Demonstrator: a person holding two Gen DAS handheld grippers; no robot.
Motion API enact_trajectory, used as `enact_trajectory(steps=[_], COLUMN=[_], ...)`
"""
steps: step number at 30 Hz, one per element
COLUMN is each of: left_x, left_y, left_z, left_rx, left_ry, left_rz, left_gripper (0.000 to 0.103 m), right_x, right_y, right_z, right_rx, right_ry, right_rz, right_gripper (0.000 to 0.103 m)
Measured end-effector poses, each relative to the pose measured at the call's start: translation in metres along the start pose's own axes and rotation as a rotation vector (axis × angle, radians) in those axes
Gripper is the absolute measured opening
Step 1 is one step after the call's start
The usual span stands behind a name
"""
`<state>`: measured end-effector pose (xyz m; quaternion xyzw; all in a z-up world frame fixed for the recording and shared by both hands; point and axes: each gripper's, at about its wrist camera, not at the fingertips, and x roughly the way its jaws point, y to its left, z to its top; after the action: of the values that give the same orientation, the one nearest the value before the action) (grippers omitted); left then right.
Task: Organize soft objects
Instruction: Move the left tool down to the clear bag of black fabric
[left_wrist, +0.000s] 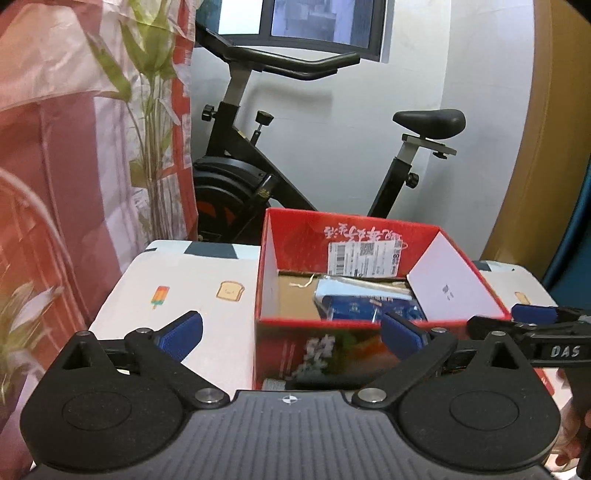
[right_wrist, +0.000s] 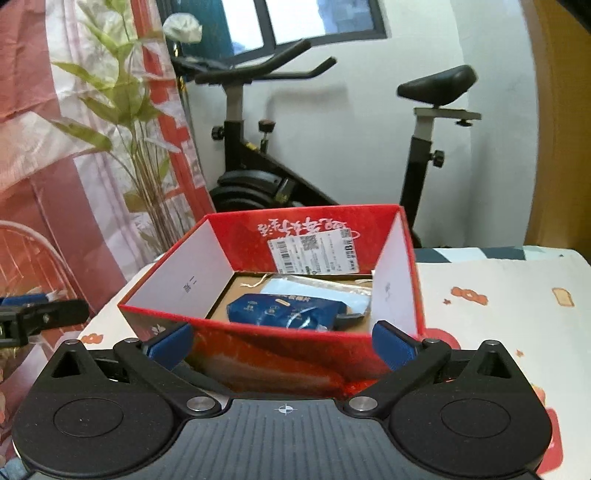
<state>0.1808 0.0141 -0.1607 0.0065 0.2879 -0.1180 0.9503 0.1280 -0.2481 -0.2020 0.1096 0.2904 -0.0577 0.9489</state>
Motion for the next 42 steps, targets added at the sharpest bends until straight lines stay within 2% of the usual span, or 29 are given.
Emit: enact_trajectory(steps=[6, 11, 15, 21, 26, 33, 35, 39, 41, 42], left_x=[-0.018, -0.018, -0.011, -0.007, -0.003, 0.001, 0.003, 0.003, 0.001, 0.001], left_y=[-0.007, -0.003, -0.006, -0.005, -0.005, -0.003, -0.005, -0.009, -0.006, -0.004], left_z=[-0.036, -0.056, -0.073, -0.099, -0.112, -0.117, -0.12, -0.122, -0.122, -0.122], left_rx=[0.076, 0.03, 0.003, -0.027, -0.012, -0.019, -0.008, 0.021, 0.01, -0.001], left_ry=[-0.048, -0.018, -0.003, -0.003, 0.02, 0.025, 0.036, 0.04, 0.034, 0.032], left_rz=[0.063, 0.055, 0.108, 0.105, 0.127, 0.081, 0.078, 0.07, 0.051, 0.041], left_gripper=[0.103, 0.103, 0.103, 0.103, 0.103, 0.103, 0.101, 0.089, 0.08, 0.07], right_x=[-0.012, -0.013, -0.01, -0.003, 0.007, 0.013, 0.014, 0.014, 0.014, 0.014], right_y=[-0.007, -0.017, -0.014, -0.011, -0.014, -0.019, -0.02, -0.021, -0.021, -0.021], right_z=[-0.032, -0.064, -0.089, -0.117, -0.133, -0.146, -0.146, -0.147, -0.146, -0.147], right_rx=[0.033, 0.119, 0.073, 0.037, 0.02, 0.016, 0.025, 0.029, 0.03, 0.029], right_ry=[-0.025, 0.006, 0.037, 0.052, 0.074, 0.074, 0.076, 0.075, 0.075, 0.075], right_rz=[-0.01, 0.014, -0.024, -0.003, -0.03, -0.02, -0.014, -0.012, -0.012, -0.011], right_gripper=[0.103, 0.103, 0.103, 0.103, 0.103, 0.103, 0.103, 0.103, 0.103, 0.103])
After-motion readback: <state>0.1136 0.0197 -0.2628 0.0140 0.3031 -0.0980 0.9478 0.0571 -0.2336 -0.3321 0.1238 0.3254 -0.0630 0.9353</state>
